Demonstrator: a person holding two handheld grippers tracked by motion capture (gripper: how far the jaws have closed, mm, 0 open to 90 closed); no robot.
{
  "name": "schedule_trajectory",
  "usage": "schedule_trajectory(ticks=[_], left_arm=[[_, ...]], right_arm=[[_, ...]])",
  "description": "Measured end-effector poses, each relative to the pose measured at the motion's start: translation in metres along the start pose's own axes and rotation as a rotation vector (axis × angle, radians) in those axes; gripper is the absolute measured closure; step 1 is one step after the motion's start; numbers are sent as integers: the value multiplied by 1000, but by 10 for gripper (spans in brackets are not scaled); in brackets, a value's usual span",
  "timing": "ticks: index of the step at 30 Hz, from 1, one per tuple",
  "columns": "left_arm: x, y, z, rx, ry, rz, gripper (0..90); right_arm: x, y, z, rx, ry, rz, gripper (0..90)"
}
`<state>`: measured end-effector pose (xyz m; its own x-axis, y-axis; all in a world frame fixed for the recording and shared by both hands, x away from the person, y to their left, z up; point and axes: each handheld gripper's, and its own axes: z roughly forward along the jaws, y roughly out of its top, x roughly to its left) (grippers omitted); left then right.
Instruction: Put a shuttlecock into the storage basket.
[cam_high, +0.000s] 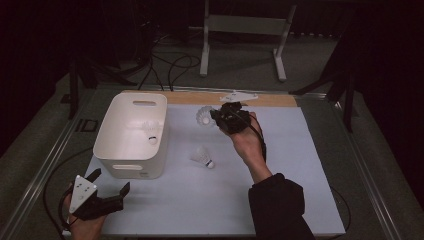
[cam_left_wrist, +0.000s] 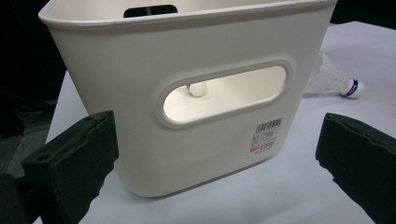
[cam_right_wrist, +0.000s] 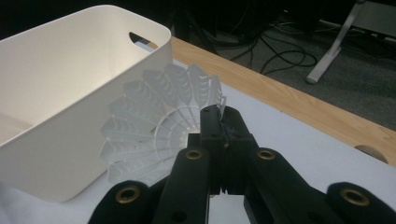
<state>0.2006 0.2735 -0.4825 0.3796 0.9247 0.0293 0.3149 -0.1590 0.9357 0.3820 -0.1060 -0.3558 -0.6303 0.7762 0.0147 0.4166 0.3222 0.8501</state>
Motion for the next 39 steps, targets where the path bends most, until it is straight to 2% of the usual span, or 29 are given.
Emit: schedule_trajectory(ticks=[18, 39], left_arm=[[0, 0, 0, 2, 0, 1, 1], [0, 0, 0, 0, 2, 1, 1]], right_arm=[[4, 7, -2, -21, 11, -11, 892], [17, 14, -6, -45, 32, -27, 892]])
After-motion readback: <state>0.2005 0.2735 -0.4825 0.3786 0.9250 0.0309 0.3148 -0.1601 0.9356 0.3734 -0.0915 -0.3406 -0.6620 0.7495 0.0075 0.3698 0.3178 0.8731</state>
